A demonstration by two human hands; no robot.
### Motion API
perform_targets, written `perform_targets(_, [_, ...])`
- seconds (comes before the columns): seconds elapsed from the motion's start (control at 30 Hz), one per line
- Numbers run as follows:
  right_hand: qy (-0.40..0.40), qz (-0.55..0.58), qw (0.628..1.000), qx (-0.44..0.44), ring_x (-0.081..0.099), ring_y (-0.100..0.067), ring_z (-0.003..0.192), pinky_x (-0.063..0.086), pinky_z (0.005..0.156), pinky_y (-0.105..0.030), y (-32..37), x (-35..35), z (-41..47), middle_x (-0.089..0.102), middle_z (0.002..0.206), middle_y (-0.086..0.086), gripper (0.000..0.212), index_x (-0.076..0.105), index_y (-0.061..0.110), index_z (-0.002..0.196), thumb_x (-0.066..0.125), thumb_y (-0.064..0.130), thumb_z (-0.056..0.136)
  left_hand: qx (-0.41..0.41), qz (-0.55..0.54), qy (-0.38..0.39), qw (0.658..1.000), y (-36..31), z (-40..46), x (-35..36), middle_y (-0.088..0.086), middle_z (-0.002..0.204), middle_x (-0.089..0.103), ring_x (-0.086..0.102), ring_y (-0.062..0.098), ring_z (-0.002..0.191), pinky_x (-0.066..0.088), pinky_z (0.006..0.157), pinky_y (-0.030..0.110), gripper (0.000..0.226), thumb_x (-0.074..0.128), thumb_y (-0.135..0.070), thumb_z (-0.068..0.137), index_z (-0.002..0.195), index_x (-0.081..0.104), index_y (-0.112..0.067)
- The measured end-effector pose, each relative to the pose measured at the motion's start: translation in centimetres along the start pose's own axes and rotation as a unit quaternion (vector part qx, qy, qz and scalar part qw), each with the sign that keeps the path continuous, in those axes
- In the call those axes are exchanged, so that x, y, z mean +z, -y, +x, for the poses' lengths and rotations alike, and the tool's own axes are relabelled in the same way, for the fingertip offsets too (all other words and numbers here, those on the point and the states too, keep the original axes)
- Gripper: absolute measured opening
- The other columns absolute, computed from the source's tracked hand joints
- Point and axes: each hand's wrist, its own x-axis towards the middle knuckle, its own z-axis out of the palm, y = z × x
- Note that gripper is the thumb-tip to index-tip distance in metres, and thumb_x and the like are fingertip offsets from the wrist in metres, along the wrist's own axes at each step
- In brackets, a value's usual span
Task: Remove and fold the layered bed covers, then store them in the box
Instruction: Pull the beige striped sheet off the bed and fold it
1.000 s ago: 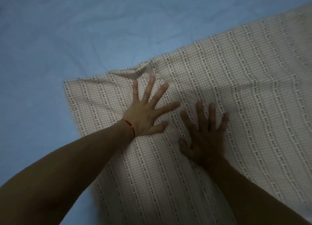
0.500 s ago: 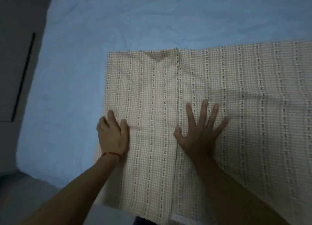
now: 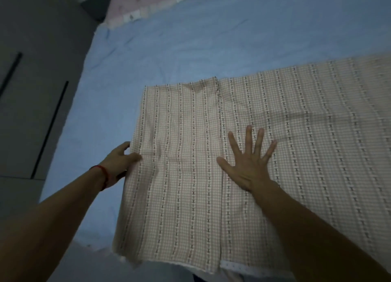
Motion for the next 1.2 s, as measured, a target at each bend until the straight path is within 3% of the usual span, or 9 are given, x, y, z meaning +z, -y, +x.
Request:
perform_targets(0.23, [0.182,0.314,0.932,0.020,-0.021,-0.010,0.153,-0.020,0.122,-0.048,-1.0,-7.2,-5.0,-0.010,0.170,0.006,0.080,0.018,0.046,0.157,0.006,0.081,0.086,0.151,0.032,0.125,0.980,-10.1,-13.5,4.3,0.009,0.104,0.076,0.073,0.034,0.091,0.061,0.077,0.050,0.061,0.051,-0.009,0.102,0.144,0.040,-0.051])
perform_targets(0.33, [0.196,0.549,0.810,0.060,0.031,-0.007,0.146,0.022,0.121,-0.035,-1.8,-10.0,-8.2,0.030,0.164,0.013,0.074,0.042,0.044,0.150,0.028,0.082,0.088,0.184,0.029,0.144,0.972,-13.7,-18.5,8.2,0.021,0.090,0.071,0.067,0.034,0.072,0.061,0.064,0.043,0.068,0.052,-0.008,0.102,0.152,0.030,-0.048])
perform_targets(0.4, [0.174,0.638,0.745,0.085,0.056,-0.007,0.112,0.044,0.090,-0.026,-3.5,-12.4,-9.7,0.055,0.147,0.014,0.090,0.058,0.043,0.138,0.044,0.097,0.067,0.209,0.018,0.161,0.965,-16.2,-21.7,11.6,0.026,0.082,0.064,0.062,0.034,0.065,0.061,0.061,0.044,0.073,0.051,-0.004,0.100,0.154,0.025,-0.046])
perform_targets(0.5, [0.133,0.719,0.674,0.106,0.069,-0.011,0.086,0.054,0.072,-0.031,-7.2,-15.9,-11.4,0.075,0.112,0.006,0.079,0.061,0.030,0.137,0.044,0.082,0.080,0.257,-0.007,0.189,0.948,-18.9,-24.2,18.9,0.013,0.066,0.062,0.061,0.030,0.056,0.061,0.061,0.048,0.071,0.052,-0.004,0.096,0.150,0.030,-0.045])
perform_targets(0.63, [0.056,0.813,0.565,0.128,0.070,-0.026,0.109,0.051,0.096,-0.041,-15.6,-19.5,-14.0,0.073,0.119,-0.013,0.063,0.059,0.010,0.138,0.031,0.056,0.104,0.283,0.014,0.230,0.931,-20.3,-24.1,30.3,0.010,0.100,0.071,0.072,0.032,0.090,0.059,0.086,0.049,0.085,0.067,-0.050,0.085,0.152,0.013,-0.052])
perform_targets(0.77, [0.004,0.640,0.719,0.270,0.071,-0.007,0.066,0.056,0.063,-0.024,-22.7,-19.2,-16.2,0.076,0.076,0.002,0.044,0.070,0.017,0.091,0.041,0.047,0.106,0.266,0.192,0.197,0.924,-16.5,-22.0,36.1,0.007,0.141,0.054,0.058,0.023,0.122,0.046,0.104,0.035,0.071,0.054,-0.045,0.099,0.159,0.020,-0.028])
perform_targets(0.87, [0.020,0.462,0.844,0.273,0.065,-0.013,0.082,0.052,0.078,-0.031,-24.6,-17.5,-17.6,0.073,0.100,-0.004,0.025,0.063,0.015,0.095,0.053,0.036,0.103,0.226,0.309,0.057,0.922,-11.1,-18.2,35.0,0.009,0.142,0.048,0.045,0.029,0.128,0.041,0.108,0.045,0.049,0.043,-0.040,0.101,0.147,0.040,-0.024])
perform_targets(1.07, [-0.014,0.438,0.880,0.183,0.060,0.001,0.106,0.036,0.077,0.004,-23.1,-15.0,-18.8,0.058,0.114,0.017,0.033,0.053,0.024,0.136,0.054,0.018,0.103,0.110,0.316,0.000,0.942,-5.7,-13.5,29.5,0.018,0.135,0.037,0.048,0.039,0.118,0.041,0.106,0.049,0.069,0.054,-0.035,0.094,0.154,0.020,-0.026])
perform_targets(1.2, [-0.024,0.442,0.868,0.224,0.065,0.007,0.090,0.050,0.083,-0.016,-24.0,-14.9,-17.5,0.067,0.106,0.017,0.027,0.061,0.025,0.115,0.060,0.007,0.096,0.127,0.275,-0.004,0.953,-7.1,-11.4,28.4,0.022,0.131,0.040,0.055,0.040,0.112,0.044,0.104,0.044,0.073,0.058,-0.024,0.094,0.157,0.021,-0.022])
